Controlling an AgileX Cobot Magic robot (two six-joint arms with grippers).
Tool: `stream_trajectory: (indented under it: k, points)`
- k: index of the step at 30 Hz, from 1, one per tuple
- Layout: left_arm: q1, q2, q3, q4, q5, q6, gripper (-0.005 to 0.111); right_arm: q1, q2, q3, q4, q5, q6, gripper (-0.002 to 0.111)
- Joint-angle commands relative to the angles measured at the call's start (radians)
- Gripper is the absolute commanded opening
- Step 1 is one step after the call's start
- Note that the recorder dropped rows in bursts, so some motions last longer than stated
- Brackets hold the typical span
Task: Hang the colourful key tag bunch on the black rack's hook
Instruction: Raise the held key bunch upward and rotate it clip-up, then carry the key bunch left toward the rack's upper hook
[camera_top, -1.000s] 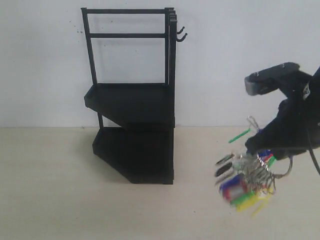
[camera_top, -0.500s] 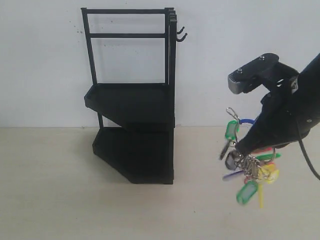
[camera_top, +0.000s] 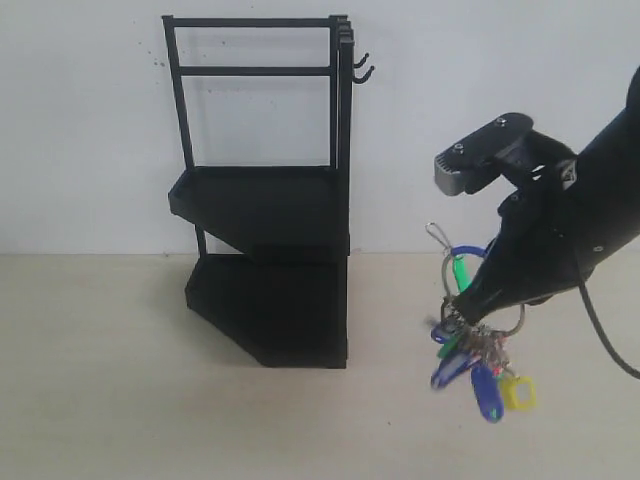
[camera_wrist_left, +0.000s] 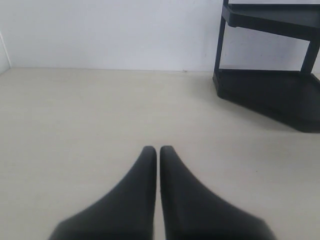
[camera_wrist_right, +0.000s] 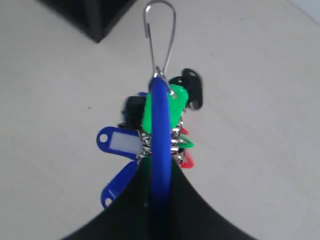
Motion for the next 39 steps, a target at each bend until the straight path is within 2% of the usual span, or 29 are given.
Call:
stream_trajectory:
  k: [1, 2, 3, 4, 7, 8, 10, 12, 13, 14, 15, 18, 19, 22, 23, 30, 33, 39]
  points:
    - [0.002, 0.004, -0.002, -0.003, -0.002, 0.0, 0.004, -0.023, -0.004, -0.003, -0.224, -0.112, 0.453, 0.0]
    - [0.002, 0.004, -0.002, -0.003, -0.002, 0.0, 0.004, -0.024, -0.004, -0.003, -0.308, -0.114, 0.615, 0.0]
    - [0.002, 0.004, -0.002, -0.003, -0.002, 0.0, 0.004, -0.024, -0.002, -0.003, -0.318, -0.112, 0.628, 0.0]
    - [0.002, 0.004, -0.002, -0.003, -0.002, 0.0, 0.004, -0.013, -0.002, -0.003, -0.287, -0.112, 0.542, 0.0]
    - [0.002, 0.004, -0.002, -0.003, -0.002, 0.0, 0.004, 0.026, -0.002, -0.003, -0.029, -0.022, -0.089, 0.0]
    - [0.002, 0.004, -0.002, -0.003, -0.002, 0.0, 0.004, 0.028, -0.002, -0.003, 0.034, 0.008, -0.192, 0.0]
    - [0.002, 0.004, -0.002, -0.003, -0.002, 0.0, 0.004, 0.007, -0.002, -0.003, -0.033, -0.068, 0.018, 0.0]
    - [0.002, 0.004, -0.002, -0.003, -0.002, 0.0, 0.004, -0.028, -0.002, -0.003, -0.205, -0.166, 0.47, 0.0]
    - [0.002, 0.004, -0.002, -0.003, -0.002, 0.0, 0.004, -0.034, -0.002, -0.003, -0.262, -0.176, 0.606, 0.0]
    - [0.002, 0.004, -0.002, -0.003, -0.002, 0.0, 0.004, -0.034, 0.0, -0.003, -0.265, -0.188, 0.602, 0.0]
    - [0.002, 0.004, -0.002, -0.003, -0.002, 0.0, 0.004, -0.02, 0.0, -0.003, -0.222, -0.195, 0.469, 0.0]
    - [0.002, 0.004, -0.002, -0.003, -0.002, 0.0, 0.004, 0.025, 0.0, -0.003, -0.009, -0.111, -0.113, 0.0]
    - [0.002, 0.004, -0.002, -0.003, -0.002, 0.0, 0.004, 0.024, 0.0, -0.003, 0.008, -0.126, -0.138, 0.0]
    - [0.002, 0.004, -0.002, -0.003, -0.002, 0.0, 0.004, -0.008, 0.0, -0.01, -0.085, -0.314, 0.31, 0.0]
    - [0.002, 0.004, -0.002, -0.003, -0.002, 0.0, 0.004, -0.01, 0.0, -0.01, -0.106, -0.357, 0.365, 0.0]
    - [0.002, 0.004, -0.002, -0.003, -0.002, 0.0, 0.004, -0.006, 0.008, -0.01, -0.125, -0.646, 0.31, 0.0]
    - [0.002, 0.004, -0.002, -0.003, -0.002, 0.0, 0.004, -0.006, 0.019, -0.011, -0.125, -0.748, 0.244, 0.0]
    - [0.002, 0.004, -0.002, -0.003, -0.002, 0.0, 0.004, -0.007, 0.057, -0.015, -0.125, -0.899, 0.235, 0.0]
